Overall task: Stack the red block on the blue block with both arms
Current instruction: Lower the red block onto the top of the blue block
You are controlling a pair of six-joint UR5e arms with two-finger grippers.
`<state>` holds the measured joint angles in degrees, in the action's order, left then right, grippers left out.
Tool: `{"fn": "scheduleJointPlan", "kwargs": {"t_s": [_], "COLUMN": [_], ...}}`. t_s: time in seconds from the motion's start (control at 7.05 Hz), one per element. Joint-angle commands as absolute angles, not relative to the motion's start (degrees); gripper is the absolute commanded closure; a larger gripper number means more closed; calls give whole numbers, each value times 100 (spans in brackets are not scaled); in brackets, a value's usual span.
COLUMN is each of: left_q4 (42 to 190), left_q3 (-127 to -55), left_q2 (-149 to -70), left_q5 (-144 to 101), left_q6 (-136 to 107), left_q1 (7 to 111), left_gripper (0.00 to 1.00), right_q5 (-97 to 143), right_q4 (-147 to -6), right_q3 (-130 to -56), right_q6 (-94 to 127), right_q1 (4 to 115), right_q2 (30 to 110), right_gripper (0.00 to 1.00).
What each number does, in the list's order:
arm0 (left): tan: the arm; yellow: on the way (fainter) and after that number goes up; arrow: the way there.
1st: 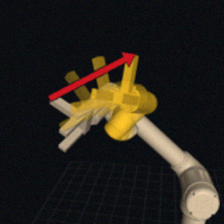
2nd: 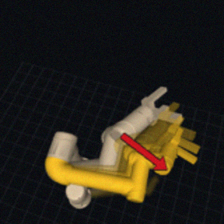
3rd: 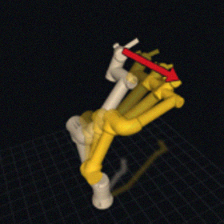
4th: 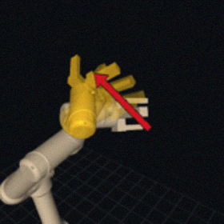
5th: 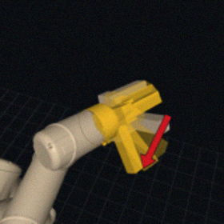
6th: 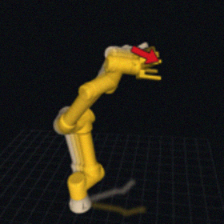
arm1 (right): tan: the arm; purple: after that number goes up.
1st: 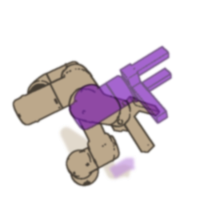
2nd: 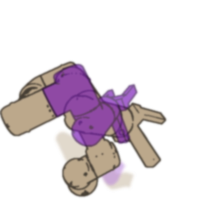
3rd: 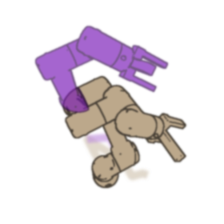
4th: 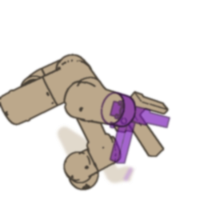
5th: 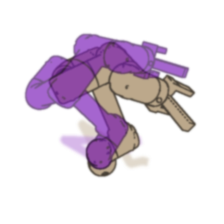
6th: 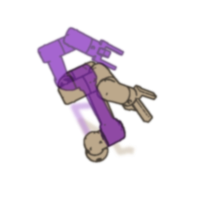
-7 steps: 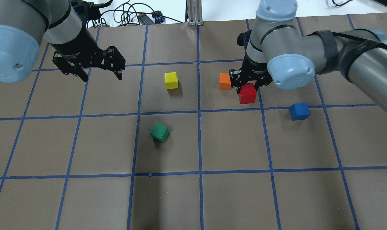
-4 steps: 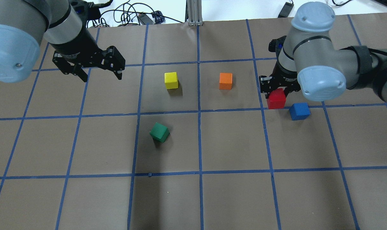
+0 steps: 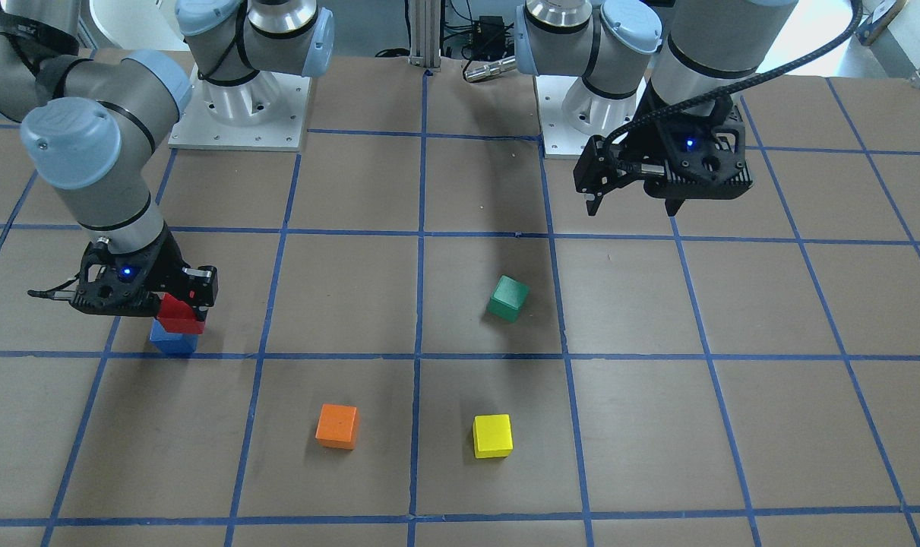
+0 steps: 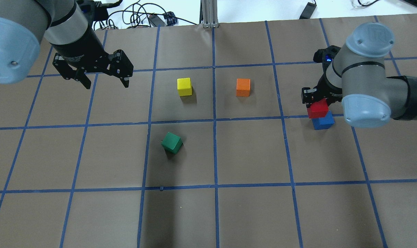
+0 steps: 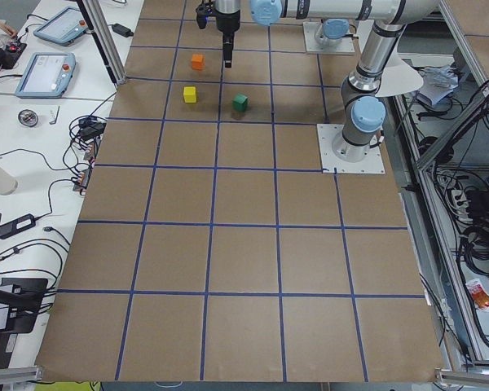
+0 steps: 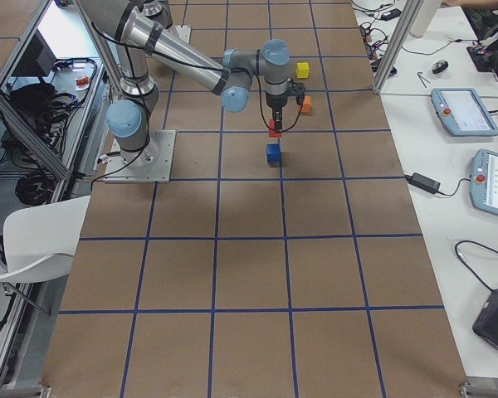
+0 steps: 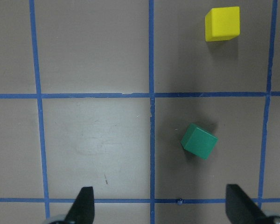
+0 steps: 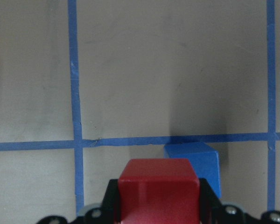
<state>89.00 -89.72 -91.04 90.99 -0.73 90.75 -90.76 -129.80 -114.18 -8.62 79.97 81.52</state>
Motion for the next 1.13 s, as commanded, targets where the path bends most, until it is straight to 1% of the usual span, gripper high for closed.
{"fn": "scheduleJointPlan", "kwargs": {"t_s": [0.0,0.28,0.99], "left_q4": [8921,8912,8912], "left_q3": [-8974,-9009,-9026], "left_q2": [-9105,-9105,-9105], "left_q5": [8965,8947,8930], "left_q6": [-53,236,237], "left_q1": [9123,9123,9123], "left_gripper": [0,0,0], "right_q5": [-9035,-8431,-8358], "right_q4": [-13025,-12938,-13052], "right_q3": [-11417,-11434,-11619], "right_q6": [-1158,-1450,-1846], "right_q1": [7744,7305,7260], "right_q2": [8156,8156,8112], "right_gripper": [100,100,100]}}
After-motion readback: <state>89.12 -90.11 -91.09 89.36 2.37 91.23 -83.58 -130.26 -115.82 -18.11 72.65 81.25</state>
